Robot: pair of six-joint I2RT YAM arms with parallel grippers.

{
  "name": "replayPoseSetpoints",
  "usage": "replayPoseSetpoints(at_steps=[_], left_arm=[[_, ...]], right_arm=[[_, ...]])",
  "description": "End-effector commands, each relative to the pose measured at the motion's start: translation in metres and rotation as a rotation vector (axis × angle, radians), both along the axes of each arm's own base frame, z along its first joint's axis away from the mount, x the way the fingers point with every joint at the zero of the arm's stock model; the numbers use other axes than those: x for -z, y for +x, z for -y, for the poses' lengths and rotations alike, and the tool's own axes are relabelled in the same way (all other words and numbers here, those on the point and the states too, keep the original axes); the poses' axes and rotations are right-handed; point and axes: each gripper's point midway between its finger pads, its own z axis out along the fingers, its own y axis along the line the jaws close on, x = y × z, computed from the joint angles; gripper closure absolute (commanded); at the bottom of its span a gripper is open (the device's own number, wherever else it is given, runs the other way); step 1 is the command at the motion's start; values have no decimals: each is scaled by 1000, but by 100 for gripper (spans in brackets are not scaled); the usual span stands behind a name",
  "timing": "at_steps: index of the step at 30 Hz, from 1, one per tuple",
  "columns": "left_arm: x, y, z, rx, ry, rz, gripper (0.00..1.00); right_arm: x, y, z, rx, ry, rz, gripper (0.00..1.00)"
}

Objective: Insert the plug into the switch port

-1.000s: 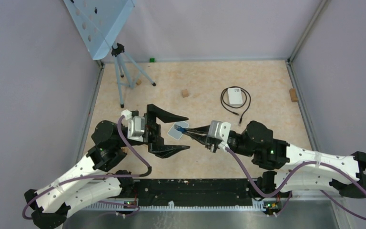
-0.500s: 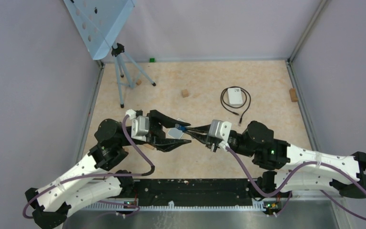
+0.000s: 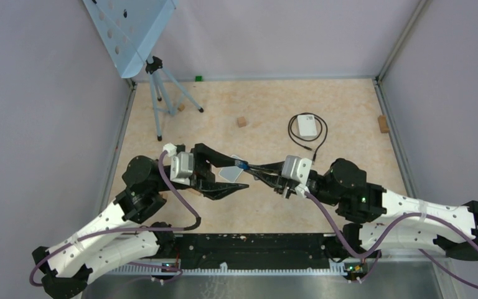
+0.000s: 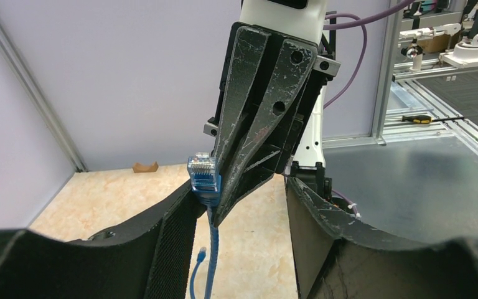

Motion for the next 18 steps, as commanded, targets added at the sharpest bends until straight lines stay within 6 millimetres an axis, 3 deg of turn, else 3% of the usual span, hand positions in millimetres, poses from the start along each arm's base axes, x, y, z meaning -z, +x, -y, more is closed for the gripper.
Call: replayPoseSetpoints(at_steps=[1,18], left_arm=[[-27,-7,-10,-2,-69,40,40],[-30,-4,-11,-23,-77,38,46]], right_arm=[[-10,-4,4,-4,34,7,100],[8,-4,-2,-15,-26,-7,100]])
